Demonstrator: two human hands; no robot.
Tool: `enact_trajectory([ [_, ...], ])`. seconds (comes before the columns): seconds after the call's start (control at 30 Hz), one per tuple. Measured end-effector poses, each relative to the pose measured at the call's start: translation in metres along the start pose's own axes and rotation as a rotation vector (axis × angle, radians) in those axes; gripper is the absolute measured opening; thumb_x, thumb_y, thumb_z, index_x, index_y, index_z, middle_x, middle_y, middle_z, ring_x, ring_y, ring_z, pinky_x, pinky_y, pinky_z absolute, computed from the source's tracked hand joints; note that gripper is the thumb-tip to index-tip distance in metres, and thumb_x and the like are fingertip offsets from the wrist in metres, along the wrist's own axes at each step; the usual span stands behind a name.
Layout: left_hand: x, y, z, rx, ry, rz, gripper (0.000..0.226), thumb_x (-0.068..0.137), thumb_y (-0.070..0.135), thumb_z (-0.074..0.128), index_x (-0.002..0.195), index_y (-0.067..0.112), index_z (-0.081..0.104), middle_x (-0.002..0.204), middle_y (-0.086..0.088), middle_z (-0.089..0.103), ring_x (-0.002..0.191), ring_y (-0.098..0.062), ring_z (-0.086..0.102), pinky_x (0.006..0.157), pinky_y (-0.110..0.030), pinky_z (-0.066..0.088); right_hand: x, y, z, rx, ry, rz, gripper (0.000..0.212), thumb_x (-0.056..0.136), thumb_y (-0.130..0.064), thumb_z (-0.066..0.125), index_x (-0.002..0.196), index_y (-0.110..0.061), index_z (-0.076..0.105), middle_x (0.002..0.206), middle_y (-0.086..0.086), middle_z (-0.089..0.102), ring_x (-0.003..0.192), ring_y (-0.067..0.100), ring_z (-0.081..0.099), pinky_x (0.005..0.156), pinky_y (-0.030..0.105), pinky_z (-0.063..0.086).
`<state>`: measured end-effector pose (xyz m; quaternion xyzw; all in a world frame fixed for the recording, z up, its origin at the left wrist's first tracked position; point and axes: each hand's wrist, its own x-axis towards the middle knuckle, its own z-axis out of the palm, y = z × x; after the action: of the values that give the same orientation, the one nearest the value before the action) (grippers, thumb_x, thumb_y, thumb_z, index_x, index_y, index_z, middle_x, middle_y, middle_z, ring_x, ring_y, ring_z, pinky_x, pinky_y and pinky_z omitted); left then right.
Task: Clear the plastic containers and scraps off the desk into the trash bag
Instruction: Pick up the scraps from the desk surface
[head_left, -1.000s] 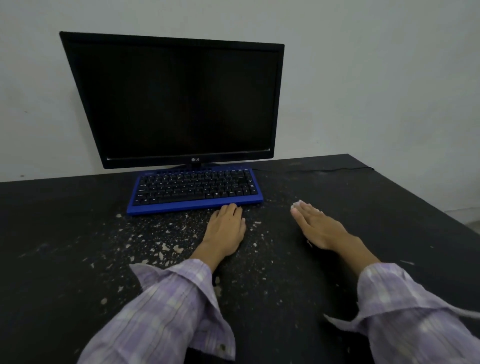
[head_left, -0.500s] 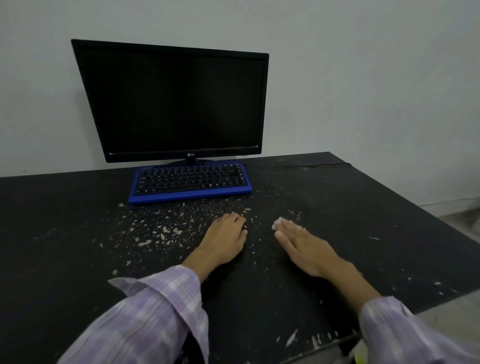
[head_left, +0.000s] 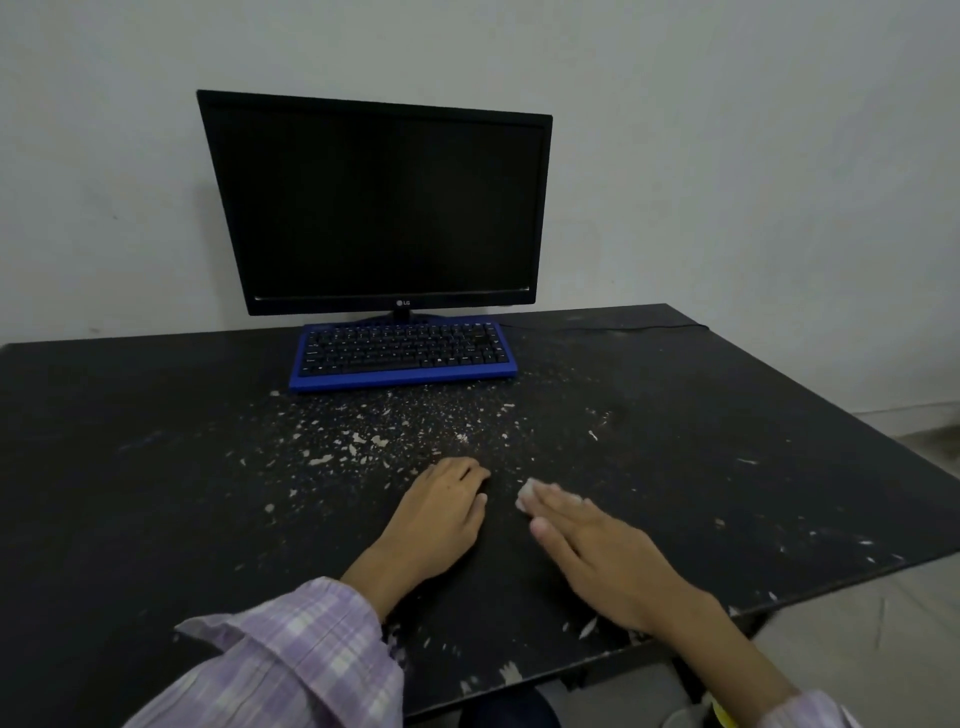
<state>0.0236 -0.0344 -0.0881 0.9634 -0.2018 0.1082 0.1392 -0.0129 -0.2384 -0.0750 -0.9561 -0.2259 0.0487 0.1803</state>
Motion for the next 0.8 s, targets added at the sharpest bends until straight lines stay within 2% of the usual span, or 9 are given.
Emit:
enact_trajectory([
  [0.1,-0.008,0.001,0.000,-0.007,0.008,-0.005,0.043,0.099,0.029,0.035,0.139,0.016,0.040,0.144,0.001,0.040,0.133,-0.012,0.035,0.112,-0.025,0.025,0.011,0.002,0.001,-0.042,0.047,0.105,0.060,0.097,-0.054,0.015,0.151,-0.028,0.018,0.159,-0.013,0.008,0.145,0.000,0.001,0.116,0.024,0.002],
  [0.27,-0.020,-0.003,-0.006,-0.032,0.037,-0.010,0.040,0.098,0.026,0.039,0.136,0.016,0.044,0.140,0.001,0.045,0.130,-0.011,0.038,0.109,-0.023,0.026,0.007,-0.030,0.026,-0.058,0.053,0.002,0.091,0.075,-0.070,-0.007,0.152,-0.024,0.011,0.159,-0.010,0.001,0.145,0.001,-0.006,0.115,0.021,-0.008],
  [0.37,-0.031,-0.007,-0.007,-0.036,0.049,-0.016,0.040,0.098,0.025,0.038,0.137,0.016,0.044,0.141,0.002,0.043,0.132,-0.010,0.037,0.110,-0.021,0.023,-0.013,-0.047,0.036,-0.036,0.001,-0.120,0.089,0.076,-0.071,-0.010,0.152,-0.029,0.007,0.158,-0.017,-0.004,0.142,-0.006,-0.013,0.116,0.019,-0.009],
  [0.47,-0.043,-0.010,-0.007,-0.059,0.072,-0.017,0.040,0.099,0.025,0.038,0.137,0.016,0.044,0.145,0.002,0.041,0.135,-0.010,0.034,0.112,-0.020,0.020,-0.023,-0.053,0.034,0.000,-0.033,-0.131,0.084,0.076,-0.070,-0.009,0.151,-0.036,0.009,0.157,-0.023,-0.002,0.140,-0.010,-0.010,0.117,0.019,-0.005],
  [0.57,-0.049,-0.011,-0.006,-0.083,0.078,-0.014,0.040,0.099,0.022,0.037,0.138,0.015,0.044,0.147,0.001,0.040,0.137,-0.009,0.032,0.110,-0.015,0.014,-0.018,-0.066,0.036,-0.004,0.001,-0.094,0.087,0.076,-0.069,-0.009,0.152,-0.031,0.010,0.157,-0.019,-0.001,0.142,-0.006,-0.008,0.116,0.019,-0.006],
  [0.67,-0.054,-0.017,-0.009,-0.116,0.071,-0.014,0.041,0.097,0.013,0.038,0.137,0.016,0.045,0.145,0.003,0.042,0.135,-0.008,0.033,0.109,-0.013,0.017,-0.017,-0.086,0.048,-0.034,0.000,-0.153,0.087,0.078,-0.068,-0.010,0.152,-0.025,0.005,0.157,-0.015,-0.005,0.143,-0.002,-0.011,0.120,0.027,-0.004],
  [0.8,-0.062,-0.028,-0.015,-0.193,0.095,-0.054,0.038,0.097,0.016,0.042,0.133,0.025,0.049,0.139,0.009,0.047,0.132,-0.003,0.037,0.106,-0.010,0.020,-0.035,-0.091,0.051,0.000,-0.095,-0.260,0.077,0.081,-0.068,-0.006,0.151,-0.036,0.006,0.154,-0.024,-0.007,0.140,-0.011,-0.013,0.114,0.016,-0.012],
])
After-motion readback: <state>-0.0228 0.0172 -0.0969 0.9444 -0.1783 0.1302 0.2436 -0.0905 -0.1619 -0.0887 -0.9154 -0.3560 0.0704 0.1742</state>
